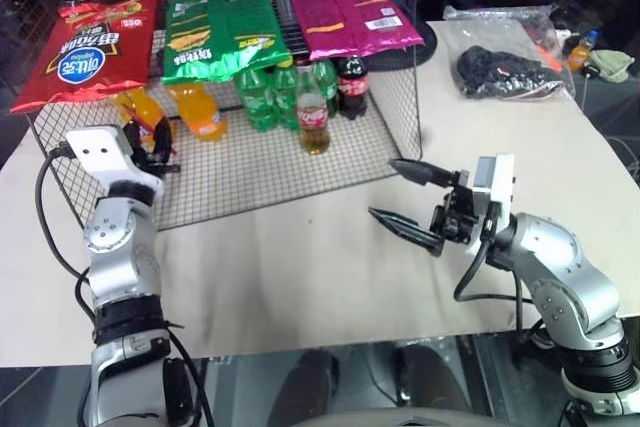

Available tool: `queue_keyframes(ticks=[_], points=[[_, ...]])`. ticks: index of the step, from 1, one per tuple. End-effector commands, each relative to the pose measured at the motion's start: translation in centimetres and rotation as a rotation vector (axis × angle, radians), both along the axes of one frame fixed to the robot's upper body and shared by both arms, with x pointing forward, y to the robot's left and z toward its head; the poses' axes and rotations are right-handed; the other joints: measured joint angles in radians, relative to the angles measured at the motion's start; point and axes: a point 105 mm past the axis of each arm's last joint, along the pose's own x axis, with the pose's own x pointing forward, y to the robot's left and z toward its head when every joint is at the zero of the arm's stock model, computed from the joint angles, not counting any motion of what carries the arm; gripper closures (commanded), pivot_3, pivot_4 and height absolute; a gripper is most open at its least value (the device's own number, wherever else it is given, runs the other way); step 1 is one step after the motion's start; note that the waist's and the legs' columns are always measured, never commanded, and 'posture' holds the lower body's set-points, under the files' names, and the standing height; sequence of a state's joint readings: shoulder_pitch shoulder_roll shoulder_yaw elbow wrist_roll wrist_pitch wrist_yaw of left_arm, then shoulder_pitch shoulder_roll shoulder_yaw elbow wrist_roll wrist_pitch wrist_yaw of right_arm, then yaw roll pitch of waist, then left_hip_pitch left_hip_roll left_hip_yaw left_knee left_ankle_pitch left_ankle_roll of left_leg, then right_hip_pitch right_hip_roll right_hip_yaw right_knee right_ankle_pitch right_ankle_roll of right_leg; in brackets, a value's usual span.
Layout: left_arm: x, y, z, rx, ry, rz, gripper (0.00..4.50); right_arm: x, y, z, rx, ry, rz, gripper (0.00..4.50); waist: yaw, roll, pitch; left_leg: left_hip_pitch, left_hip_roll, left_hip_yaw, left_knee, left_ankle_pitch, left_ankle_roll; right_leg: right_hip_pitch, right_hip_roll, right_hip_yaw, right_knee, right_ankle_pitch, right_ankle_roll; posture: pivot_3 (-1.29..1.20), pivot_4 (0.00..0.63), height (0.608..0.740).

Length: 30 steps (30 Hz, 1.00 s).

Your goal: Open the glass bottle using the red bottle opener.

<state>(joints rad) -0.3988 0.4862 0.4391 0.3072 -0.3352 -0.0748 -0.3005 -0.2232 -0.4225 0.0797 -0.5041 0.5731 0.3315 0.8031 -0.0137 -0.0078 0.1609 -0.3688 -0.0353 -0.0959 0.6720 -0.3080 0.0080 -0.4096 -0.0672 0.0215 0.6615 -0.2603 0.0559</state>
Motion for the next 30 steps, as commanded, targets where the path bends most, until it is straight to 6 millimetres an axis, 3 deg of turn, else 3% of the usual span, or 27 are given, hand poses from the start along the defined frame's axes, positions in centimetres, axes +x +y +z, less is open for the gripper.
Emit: queue_keyframes(ticks=[1, 2, 7, 14, 30], points=[[0.0, -0.1, 1.4, 0.018, -0.054, 0.0, 4.23, -0.4, 0.0, 0.6, 0.014, -0.043, 0.009, 0.63, 0.0, 0.0, 0.0, 0.0, 0.0, 0.0, 0.0, 0.0, 0.0, 0.0, 0.0, 0.0, 0.0, 0.0, 0.0, 0.0, 0.15, 0.74], [0.1, -0.1, 1.3, 0.018, -0.055, 0.0, 4.45, -0.3, 0.0, 0.6, 0.013, -0.044, 0.009, 0.63, 0.001, 0.0, 0.0, 0.0, 0.0, 0.0, 0.0, 0.0, 0.0, 0.0, 0.0, 0.0, 0.0, 0.0, 0.0, 0.0, 0.15, 0.74], [-0.1, -0.2, 1.5, 0.046, -0.071, 0.02, 4.45, -0.2, -0.1, 0.3, 0.009, -0.045, 0.004, 0.63, 0.001, 0.0, 0.0, 0.0, 0.0, 0.0, 0.001, 0.0, 0.0, 0.0, 0.0, 0.0, 0.0, 0.0, 0.0, 0.0, 0.15, 0.74], [-1.3, -0.3, 2.7, 0.236, -0.128, 0.171, 4.45, -0.1, -0.3, 0.0, 0.006, -0.042, 0.003, 0.63, 0.001, -0.001, 0.0, 0.0, 0.0, 0.0, 0.001, 0.0, 0.0, 0.0, 0.0, 0.0, 0.0, 0.0, 0.0, 0.0, 0.15, 0.74], [-4.7, 0.0, 2.6, 0.475, -0.175, 0.491, 4.45, 0.0, -0.8, -0.4, -0.006, -0.033, -0.001, 0.63, 0.002, -0.002, -0.001, -0.001, 0.0, 0.001, 0.001, 0.0, 0.0, -0.002, 0.0, 0.001, 0.001, 0.0, 0.0, 0.0, 0.15, 0.74]])
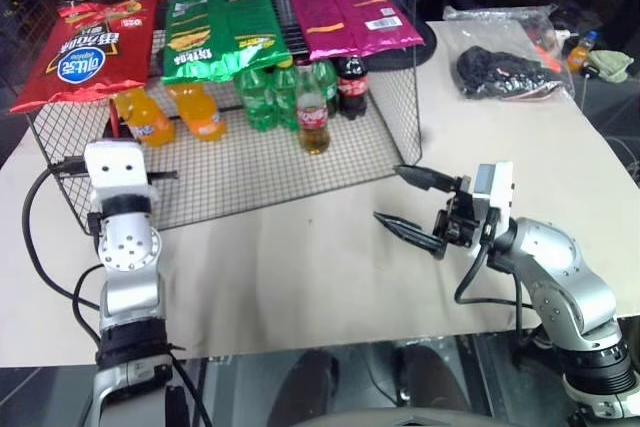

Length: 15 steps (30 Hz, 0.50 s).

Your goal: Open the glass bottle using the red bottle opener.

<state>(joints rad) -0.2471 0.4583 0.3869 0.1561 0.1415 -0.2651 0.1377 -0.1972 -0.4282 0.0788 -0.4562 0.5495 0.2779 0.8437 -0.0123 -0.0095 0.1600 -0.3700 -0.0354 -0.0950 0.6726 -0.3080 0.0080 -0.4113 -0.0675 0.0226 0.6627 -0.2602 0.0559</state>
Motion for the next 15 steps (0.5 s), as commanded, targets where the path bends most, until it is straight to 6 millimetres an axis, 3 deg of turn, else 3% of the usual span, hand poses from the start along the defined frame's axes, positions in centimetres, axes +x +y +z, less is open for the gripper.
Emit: queue_keyframes(ticks=[1, 8, 12, 15], points=[[-1.3, -0.1, 1.7, 0.084, -0.074, 0.069, 4.45, -0.2, -0.2, 0.7, 0.009, -0.039, 0.004, 0.63, 0.0, 0.0, 0.0, 0.0, 0.0, 0.0, 0.0, 0.0, 0.0, 0.0, 0.0, 0.0, 0.0, 0.0, 0.0, 0.0, 0.15, 0.74], [-1.4, -0.7, 0.8, 0.05, -0.059, 0.048, 4.45, -0.1, -0.2, 0.8, 0.008, -0.044, 0.006, 0.63, 0.002, -0.001, -0.001, 0.0, 0.0, 0.0, 0.0, 0.0, 0.0, 0.0, 0.0, 0.0, 0.0, 0.0, 0.0, 0.0, 0.15, 0.74], [0.1, -4.5, -1.0, -0.097, 0.009, -0.247, 4.45, 0.0, -0.2, 0.8, 0.007, -0.043, 0.004, 0.63, 0.004, -0.001, -0.001, 0.0, 0.0, 0.0, 0.0, 0.0, 0.0, 0.0, -0.001, 0.0, 0.0, 0.0, 0.0, 0.0, 0.15, 0.74], [1.1, -8.1, -0.7, -0.233, 0.021, -0.503, 4.45, 0.1, 0.1, 0.6, 0.001, -0.036, 0.008, 0.63, 0.004, -0.001, -0.001, -0.001, 0.0, -0.001, 0.001, 0.0, 0.0, 0.0, -0.002, -0.001, 0.0, 0.0, 0.0, 0.0, 0.15, 0.74]])
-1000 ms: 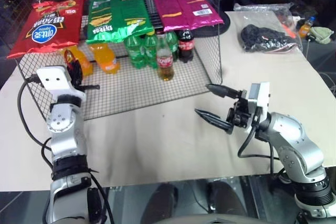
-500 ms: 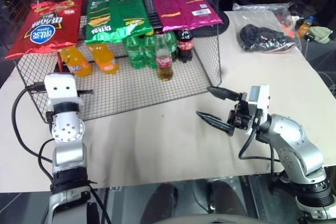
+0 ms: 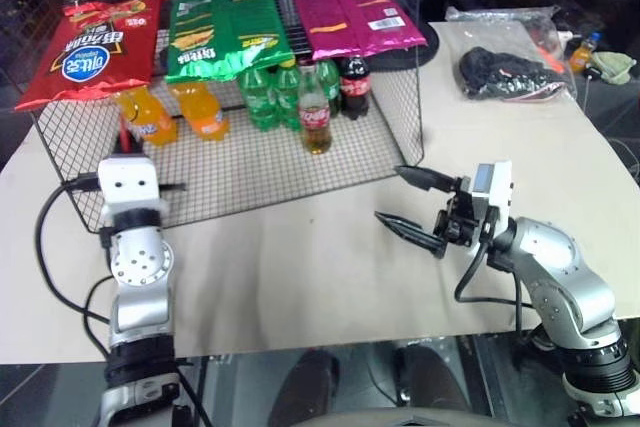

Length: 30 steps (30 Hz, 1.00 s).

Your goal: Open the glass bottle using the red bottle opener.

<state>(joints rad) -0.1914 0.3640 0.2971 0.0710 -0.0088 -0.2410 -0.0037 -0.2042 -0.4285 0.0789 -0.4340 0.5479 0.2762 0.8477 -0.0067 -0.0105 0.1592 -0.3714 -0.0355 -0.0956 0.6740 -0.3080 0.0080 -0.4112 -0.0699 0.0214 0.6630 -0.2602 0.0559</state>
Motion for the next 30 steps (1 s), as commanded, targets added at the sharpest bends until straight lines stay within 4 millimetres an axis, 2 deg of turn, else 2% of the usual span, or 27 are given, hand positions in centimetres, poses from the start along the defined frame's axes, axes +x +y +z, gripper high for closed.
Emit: queue_keyframes(ticks=[1, 4, 7, 11, 14, 17, 21, 25, 30], points=[[0.5, -4.7, 2.2, -0.143, -0.042, -0.334, 4.45, -0.2, 0.3, 0.8, 0.0, -0.044, 0.013, 0.63, -0.003, -0.001, 0.0, 0.0, 0.0, 0.0, 0.0, 0.0, 0.0, 0.0, 0.0, 0.0, 0.0, 0.0, 0.0, 0.0, 0.15, 0.74], [0.4, -7.4, 2.8, -0.201, -0.026, -0.533, 4.45, -0.1, 0.4, 0.4, -0.021, -0.022, 0.009, 0.63, -0.007, -0.001, 0.0, -0.001, 0.0, 0.0, 0.001, 0.0, 0.0, 0.0, 0.0, 0.0, 0.0, 0.0, 0.0, 0.0, 0.15, 0.74], [-0.6, -10.6, 3.3, -0.311, 0.019, -0.797, 4.45, 0.0, 0.5, 0.0, -0.038, 0.013, 0.009, 0.63, -0.011, 0.0, 0.0, 0.0, 0.001, 0.0, 0.001, 0.0, 0.0, 0.0, 0.002, 0.001, 0.0, 0.0, 0.0, 0.0, 0.15, 0.74], [-2.7, -13.2, 3.3, -0.459, 0.115, -1.114, 4.45, 0.3, 0.9, -0.8, -0.097, 0.105, 0.007, 0.63, -0.011, 0.0, 0.0, 0.0, 0.001, 0.001, 0.001, 0.0, 0.0, 0.0, 0.003, 0.001, 0.001, 0.0, 0.0, 0.0, 0.15, 0.74], [-4.2, -14.9, 2.4, -0.55, 0.255, -1.329, 4.45, 0.7, 1.6, -1.2, -0.138, 0.185, 0.012, 0.63, -0.011, 0.0, 0.0, 0.0, 0.001, 0.001, 0.001, 0.0, 0.0, 0.0, 0.004, 0.001, 0.001, 0.0, 0.0, 0.0, 0.15, 0.74], [-5.3, -16.2, 1.2, -0.587, 0.416, -1.467, 4.45, 0.7, 2.6, -0.8, -0.11, 0.254, 0.065, 0.63, -0.011, 0.0, 0.0, 0.0, 0.002, 0.0, 0.002, 0.0, 0.0, 0.0, 0.006, 0.001, 0.002, 0.0, 0.0, 0.0, 0.15, 0.74], [-6.8, -17.5, 1.4, -0.633, 0.504, -1.638, 4.45, -0.2, 3.9, -0.3, -0.099, 0.341, 0.175, 0.63, -0.011, 0.0, 0.0, 0.0, 0.002, 0.0, 0.002, 0.0, 0.0, 0.0, 0.006, 0.001, 0.001, 0.0, 0.0, 0.0, 0.15, 0.74], [-7.0, -17.8, 1.5, -0.635, 0.534, -1.686, 4.45, -0.7, 4.4, -0.4, -0.123, 0.397, 0.235, 0.63, -0.009, 0.0, 0.0, 0.0, 0.001, 0.0, 0.003, 0.0, 0.0, 0.0, 0.005, 0.001, 0.001, 0.0, 0.0, 0.0, 0.15, 0.74], [-6.5, -18.3, 2.3, -0.642, 0.479, -1.717, 4.45, -2.4, 5.2, -1.1, -0.148, 0.53, 0.343, 0.63, -0.009, 0.0, 0.0, 0.0, 0.001, 0.0, 0.003, 0.0, 0.0, 0.0, 0.005, 0.001, 0.001, 0.0, 0.0, 0.0, 0.15, 0.74]])
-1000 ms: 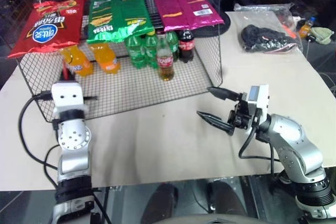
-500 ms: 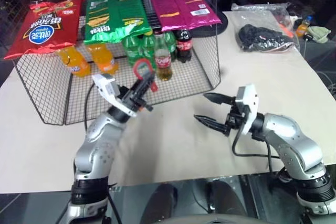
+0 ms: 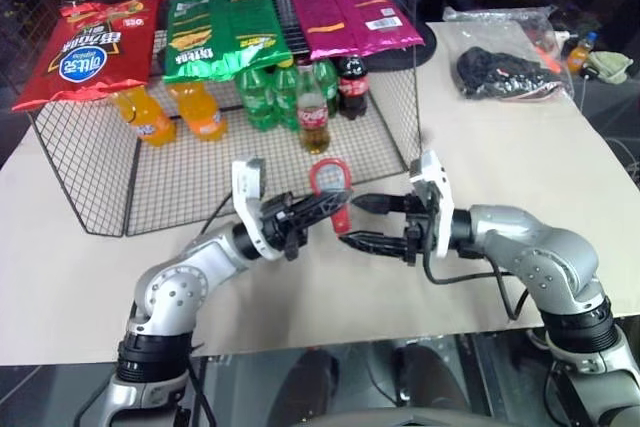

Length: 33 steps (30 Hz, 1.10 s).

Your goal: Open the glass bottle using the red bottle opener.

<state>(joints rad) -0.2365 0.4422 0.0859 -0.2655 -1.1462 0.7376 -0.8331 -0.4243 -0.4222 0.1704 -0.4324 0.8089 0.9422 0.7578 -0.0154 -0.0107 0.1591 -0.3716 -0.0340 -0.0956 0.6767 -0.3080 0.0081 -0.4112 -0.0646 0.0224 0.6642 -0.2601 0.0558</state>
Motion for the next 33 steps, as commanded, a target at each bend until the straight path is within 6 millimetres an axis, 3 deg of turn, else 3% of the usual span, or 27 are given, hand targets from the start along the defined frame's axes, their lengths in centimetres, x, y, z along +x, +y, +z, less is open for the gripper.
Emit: queue_keyframes(ticks=[1, 12, 18, 21, 30, 33], points=[[-0.2, -0.3, 1.2, -0.036, -0.048, -0.028, 4.45, -1.6, 0.9, 1.0, 0.04, 0.047, 0.093, 0.63, -0.001, 0.0, 0.0, 0.0, 0.0, 0.0, 0.0, 0.0, 0.0, 0.0, 0.0, 0.0, 0.0, 0.0, 0.0, 0.0, 0.15, 0.74], [-0.5, -0.9, 0.5, -0.039, -0.037, -0.06, 4.45, -1.3, 1.5, 1.9, 0.115, 0.099, 0.062, 0.63, -0.002, 0.0, 0.0, 0.0, 0.0, 0.0, 0.0, 0.0, 0.0, 0.0, 0.0, 0.0, 0.0, 0.0, 0.0, 0.0, 0.15, 0.74], [-0.3, -0.8, 0.7, -0.072, -0.058, -0.036, 4.5, -1.0, 1.3, 2.1, 0.139, 0.119, 0.044, 3.31, -0.001, 0.0, 0.0, 0.0, 0.0, 0.0, 0.0, 0.0, 0.0, 0.0, 0.0, 0.0, 0.0, 0.0, 0.0, 0.0, 0.15, 0.74], [-0.2, -0.8, 0.5, -0.072, -0.058, -0.028, 4.5, -0.9, 1.1, 2.0, 0.136, 0.124, 0.035, 4.4, -0.002, 0.0, 0.0, 0.0, 0.0, 0.0, 0.0, 0.0, 0.0, 0.0, 0.0, 0.0, 0.0, 0.0, 0.0, 0.0, 0.15, 0.74], [0.9, -0.3, 0.1, -0.059, -0.066, 0.099, 4.5, -1.1, 0.9, 1.8, 0.139, 0.144, 0.024, 4.4, -0.001, 0.0, 0.0, 0.0, 0.0, 0.0, 0.0, 0.0, 0.0, 0.0, 0.0, 0.0, 0.0, 0.0, 0.0, 0.0, 0.15, 0.74], [1.0, -0.2, 0.1, -0.055, -0.074, 0.114, 3.53, -1.0, 0.8, 1.8, 0.133, 0.147, 0.017, 4.5, -0.001, 0.0, 0.0, 0.0, 0.0, 0.0, 0.0, 0.0, 0.0, 0.0, 0.0, 0.0, 0.0, 0.0, 0.0, 0.0, 0.15, 0.74]])
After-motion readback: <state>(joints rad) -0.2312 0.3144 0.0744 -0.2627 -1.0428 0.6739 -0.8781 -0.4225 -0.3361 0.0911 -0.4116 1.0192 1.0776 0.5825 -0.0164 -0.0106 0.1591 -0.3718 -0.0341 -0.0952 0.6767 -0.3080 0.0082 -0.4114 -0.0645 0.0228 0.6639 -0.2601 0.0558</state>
